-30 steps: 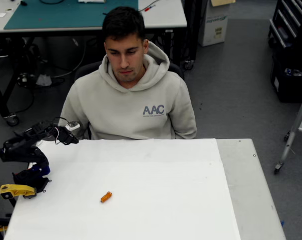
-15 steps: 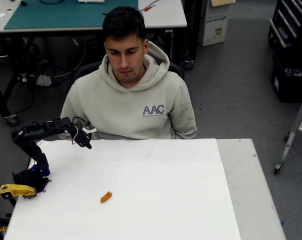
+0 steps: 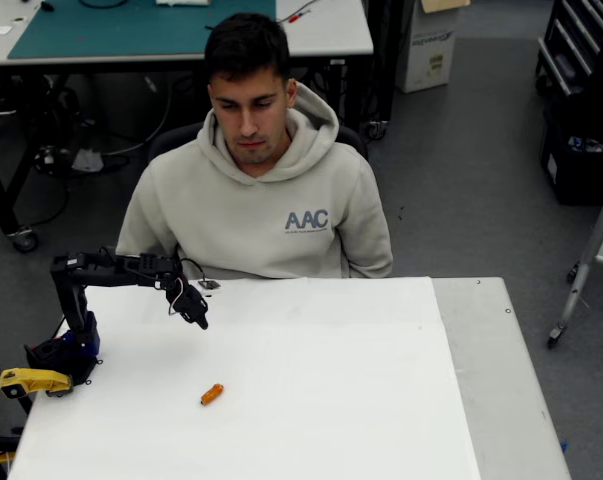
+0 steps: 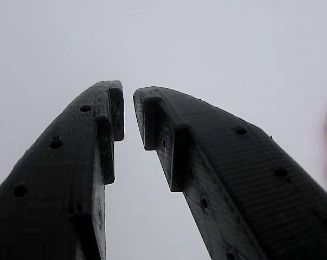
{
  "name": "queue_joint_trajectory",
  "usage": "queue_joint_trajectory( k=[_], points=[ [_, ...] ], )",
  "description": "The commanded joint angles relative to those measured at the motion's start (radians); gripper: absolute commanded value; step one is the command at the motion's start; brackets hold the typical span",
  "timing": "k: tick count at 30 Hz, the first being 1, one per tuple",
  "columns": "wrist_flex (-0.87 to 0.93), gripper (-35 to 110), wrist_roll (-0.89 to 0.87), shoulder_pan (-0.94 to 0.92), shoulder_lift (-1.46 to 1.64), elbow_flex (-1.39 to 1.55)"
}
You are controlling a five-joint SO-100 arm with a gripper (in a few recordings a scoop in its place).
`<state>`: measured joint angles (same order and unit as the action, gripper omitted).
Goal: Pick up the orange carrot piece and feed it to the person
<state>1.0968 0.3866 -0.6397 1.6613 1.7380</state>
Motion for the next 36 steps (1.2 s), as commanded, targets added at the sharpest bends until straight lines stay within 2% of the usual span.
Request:
queue_joint_trajectory(
  k=[1,29,36],
  points=[
    [0.017,-2,0.051,-0.063,0.008,-0.092],
    [0.018,-2,0.333,-0.357,-0.026,-0.097],
    [0.008,-2,0.359,-0.428,-0.029,-0.107]
  ],
)
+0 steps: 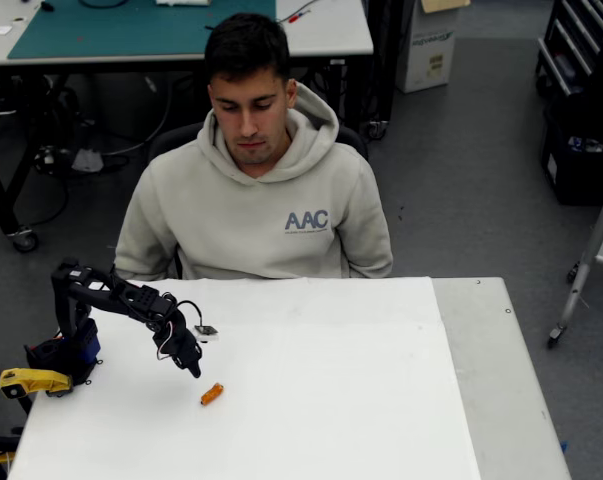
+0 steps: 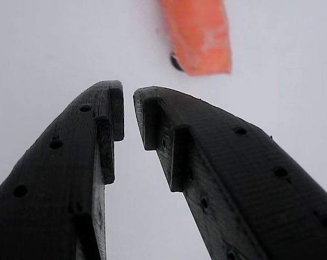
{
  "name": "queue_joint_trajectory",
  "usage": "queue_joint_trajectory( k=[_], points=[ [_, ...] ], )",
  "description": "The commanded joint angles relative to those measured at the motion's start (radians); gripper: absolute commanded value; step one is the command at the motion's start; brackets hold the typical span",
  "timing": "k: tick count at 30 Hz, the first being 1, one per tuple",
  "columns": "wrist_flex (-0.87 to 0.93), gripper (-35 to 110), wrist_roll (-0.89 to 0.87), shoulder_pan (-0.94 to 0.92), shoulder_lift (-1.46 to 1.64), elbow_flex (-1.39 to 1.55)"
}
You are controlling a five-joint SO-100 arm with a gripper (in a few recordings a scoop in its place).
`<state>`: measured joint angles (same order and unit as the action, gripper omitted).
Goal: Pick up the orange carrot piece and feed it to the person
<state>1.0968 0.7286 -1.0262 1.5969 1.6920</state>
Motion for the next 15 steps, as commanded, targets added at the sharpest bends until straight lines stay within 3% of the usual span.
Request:
queue_joint_trajectory(
  k=[1,15],
  points=[
    [0.008,-2,0.017,-0.048,0.035,-0.061],
    [0.006,-2,0.018,-0.051,-0.089,-0.067]
  ],
)
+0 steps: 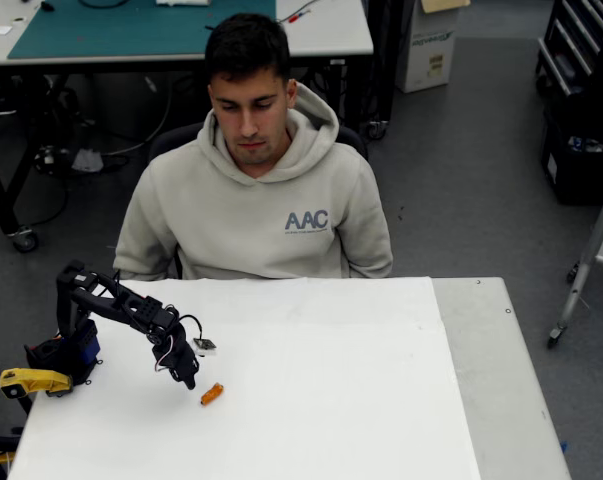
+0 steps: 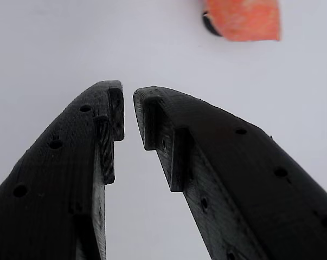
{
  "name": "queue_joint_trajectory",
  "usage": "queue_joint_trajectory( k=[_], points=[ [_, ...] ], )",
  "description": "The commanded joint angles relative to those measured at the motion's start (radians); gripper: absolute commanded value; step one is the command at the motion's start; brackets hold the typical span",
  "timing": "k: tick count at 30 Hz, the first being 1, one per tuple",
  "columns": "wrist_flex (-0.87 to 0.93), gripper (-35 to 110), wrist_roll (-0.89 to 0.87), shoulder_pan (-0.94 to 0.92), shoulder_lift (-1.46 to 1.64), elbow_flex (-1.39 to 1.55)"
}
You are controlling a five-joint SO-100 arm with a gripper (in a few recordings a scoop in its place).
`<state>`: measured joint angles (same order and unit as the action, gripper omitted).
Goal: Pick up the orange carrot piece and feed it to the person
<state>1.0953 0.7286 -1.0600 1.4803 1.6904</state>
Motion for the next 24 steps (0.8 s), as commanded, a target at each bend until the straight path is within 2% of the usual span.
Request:
queue_joint_trajectory(
  k=[1,24],
  points=[
    [0.008,-2,0.018,-0.017,0.028,-0.066],
    [0.008,-2,0.018,-0.012,0.041,-0.067]
  ],
)
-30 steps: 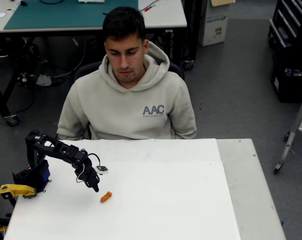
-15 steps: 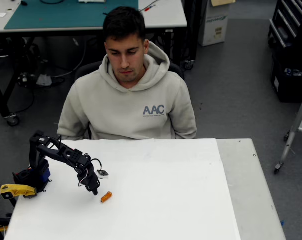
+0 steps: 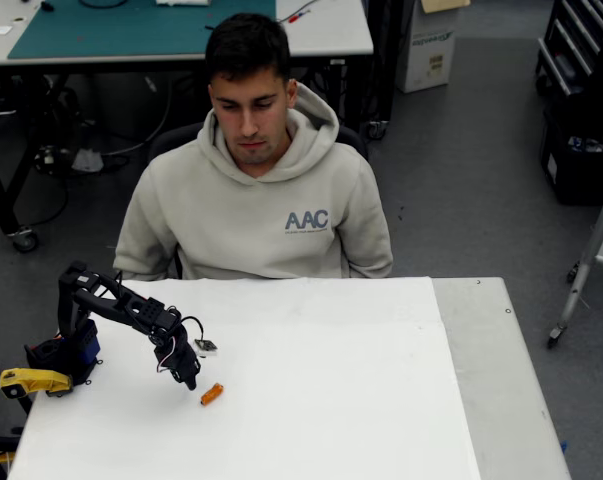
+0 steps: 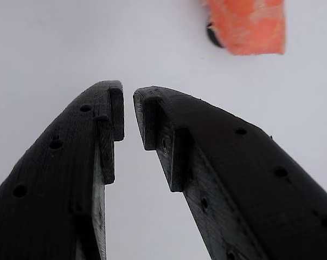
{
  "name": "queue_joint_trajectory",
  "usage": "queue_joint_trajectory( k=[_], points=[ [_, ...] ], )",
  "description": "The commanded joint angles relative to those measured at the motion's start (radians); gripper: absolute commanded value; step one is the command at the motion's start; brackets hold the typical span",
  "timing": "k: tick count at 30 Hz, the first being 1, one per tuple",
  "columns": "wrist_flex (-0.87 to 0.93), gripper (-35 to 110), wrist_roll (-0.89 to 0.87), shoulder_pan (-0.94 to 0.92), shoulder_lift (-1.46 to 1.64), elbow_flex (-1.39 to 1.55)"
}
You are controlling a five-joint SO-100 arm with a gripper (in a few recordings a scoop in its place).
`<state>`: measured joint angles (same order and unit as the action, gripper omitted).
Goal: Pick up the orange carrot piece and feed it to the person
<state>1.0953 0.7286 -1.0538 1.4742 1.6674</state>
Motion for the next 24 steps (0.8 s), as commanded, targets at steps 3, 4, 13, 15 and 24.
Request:
queue_joint_trajectory(
  k=[3,4,13,15,24],
  points=[
    [0.008,-2,0.009,-0.014,0.046,-0.060],
    [0.008,-2,0.008,-0.014,0.044,-0.075],
    [0.009,-2,0.005,-0.014,0.032,-0.179],
    [0.014,-2,0.012,-0.014,0.032,-0.179],
    [0.009,-1,0.017,-0.012,0.032,-0.178]
  ],
)
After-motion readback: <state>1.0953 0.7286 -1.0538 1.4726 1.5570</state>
